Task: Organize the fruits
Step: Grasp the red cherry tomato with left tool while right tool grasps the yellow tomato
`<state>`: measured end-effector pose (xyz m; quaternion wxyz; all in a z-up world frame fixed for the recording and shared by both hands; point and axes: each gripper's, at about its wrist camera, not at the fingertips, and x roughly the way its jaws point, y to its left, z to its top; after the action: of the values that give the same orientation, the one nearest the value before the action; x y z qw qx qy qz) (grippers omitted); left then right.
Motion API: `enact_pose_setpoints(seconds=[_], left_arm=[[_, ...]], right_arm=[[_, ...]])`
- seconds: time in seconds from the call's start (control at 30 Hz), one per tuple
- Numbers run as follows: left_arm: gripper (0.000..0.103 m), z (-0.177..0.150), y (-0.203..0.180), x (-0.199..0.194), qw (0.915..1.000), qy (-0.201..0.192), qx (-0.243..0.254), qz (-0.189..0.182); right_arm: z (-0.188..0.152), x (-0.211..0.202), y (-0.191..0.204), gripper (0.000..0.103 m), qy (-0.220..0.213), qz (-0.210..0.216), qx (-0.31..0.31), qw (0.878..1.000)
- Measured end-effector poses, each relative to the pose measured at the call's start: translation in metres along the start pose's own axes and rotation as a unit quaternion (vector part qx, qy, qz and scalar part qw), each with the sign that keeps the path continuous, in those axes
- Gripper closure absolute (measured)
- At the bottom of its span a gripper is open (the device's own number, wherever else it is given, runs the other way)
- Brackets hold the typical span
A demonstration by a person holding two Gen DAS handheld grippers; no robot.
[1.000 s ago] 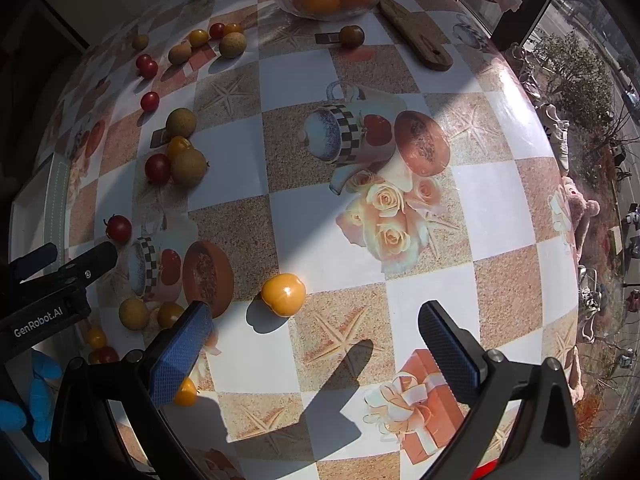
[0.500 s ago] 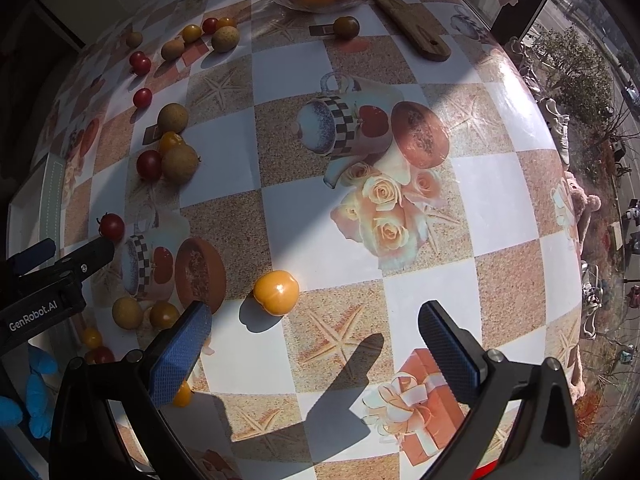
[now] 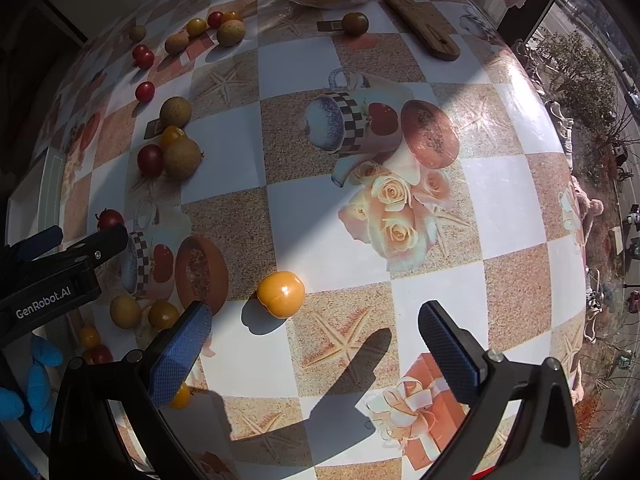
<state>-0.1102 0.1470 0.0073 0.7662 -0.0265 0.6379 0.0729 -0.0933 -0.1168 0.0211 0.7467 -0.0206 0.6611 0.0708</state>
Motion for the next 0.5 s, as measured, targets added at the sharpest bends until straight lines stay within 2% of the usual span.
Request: enact_pose_setpoints(seconds=[0.2, 0.23, 0.3, 0.37, 0.5], left_arm=[[0.000, 0.010, -0.022, 0.008, 0.9999, -0.010, 0.014, 0.003], [0.007, 0.009, -0.023, 0.008, 0.9998, -0.012, 0.018, 0.003], [0.016, 0.011, -0.030, 0.012, 0.9997, -0.005, 0.025, 0.003], [0.017, 0.011, -0.036, 0.012, 0.9997, -0.006, 0.022, -0.002], [0.033, 0.013, -0.046, 0.011, 0.9995, -0.007, 0.026, -0.017]], right_arm=[[0.000, 0.005, 0.008, 0.002, -0.008, -0.004, -0.014, 1.000], [0.000, 0.006, 0.010, 0.004, -0.009, -0.004, -0.016, 1.000], [0.002, 0.009, 0.015, 0.015, -0.008, -0.001, -0.020, 1.000], [0.002, 0.013, 0.021, 0.025, -0.003, 0.004, -0.023, 1.000], [0.000, 0.018, 0.034, 0.034, -0.004, 0.002, -0.037, 0.999]])
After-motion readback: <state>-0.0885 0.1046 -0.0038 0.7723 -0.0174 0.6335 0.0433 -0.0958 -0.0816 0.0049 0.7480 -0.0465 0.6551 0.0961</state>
